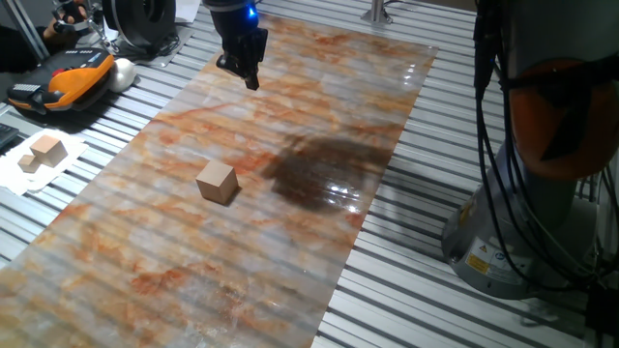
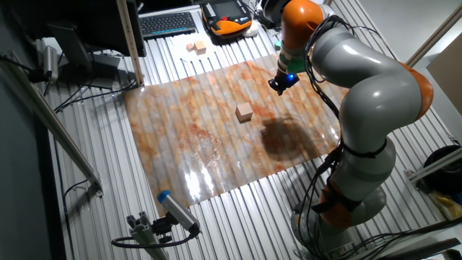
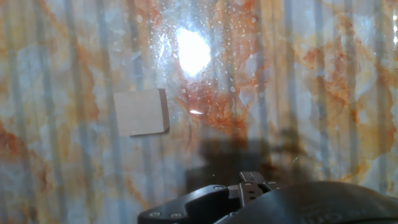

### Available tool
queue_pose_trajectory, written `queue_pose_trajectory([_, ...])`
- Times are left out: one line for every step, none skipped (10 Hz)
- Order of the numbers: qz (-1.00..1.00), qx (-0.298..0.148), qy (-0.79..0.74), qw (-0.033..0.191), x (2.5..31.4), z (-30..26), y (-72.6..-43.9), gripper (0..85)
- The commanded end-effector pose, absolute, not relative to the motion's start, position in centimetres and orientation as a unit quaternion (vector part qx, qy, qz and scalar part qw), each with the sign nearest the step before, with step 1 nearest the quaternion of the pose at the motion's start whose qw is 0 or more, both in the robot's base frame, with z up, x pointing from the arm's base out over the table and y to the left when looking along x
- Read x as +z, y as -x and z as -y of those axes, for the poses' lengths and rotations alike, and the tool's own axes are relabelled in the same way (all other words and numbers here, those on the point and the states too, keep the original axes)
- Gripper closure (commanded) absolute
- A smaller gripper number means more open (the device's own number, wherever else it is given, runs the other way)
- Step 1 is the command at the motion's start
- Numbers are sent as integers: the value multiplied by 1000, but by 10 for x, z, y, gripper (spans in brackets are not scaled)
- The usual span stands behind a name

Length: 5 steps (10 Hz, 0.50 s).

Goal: Approach and touch the side of the small block

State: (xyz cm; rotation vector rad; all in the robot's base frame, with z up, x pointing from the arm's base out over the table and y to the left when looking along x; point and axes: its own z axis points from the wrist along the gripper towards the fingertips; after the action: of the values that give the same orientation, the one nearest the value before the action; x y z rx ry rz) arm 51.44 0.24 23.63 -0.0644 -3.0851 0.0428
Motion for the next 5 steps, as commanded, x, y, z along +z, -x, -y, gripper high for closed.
queue_pose_trajectory([999, 14, 18, 27, 236, -2, -514, 850])
queue_pose_trajectory([999, 15, 15, 26, 236, -2, -514, 850])
queue_pose_trajectory([999, 15, 15, 26, 236, -3, -514, 850])
queue_pose_trajectory([999, 15, 18, 28, 236, -2, -514, 850])
queue_pose_trajectory([999, 15, 18, 28, 236, -2, -514, 850])
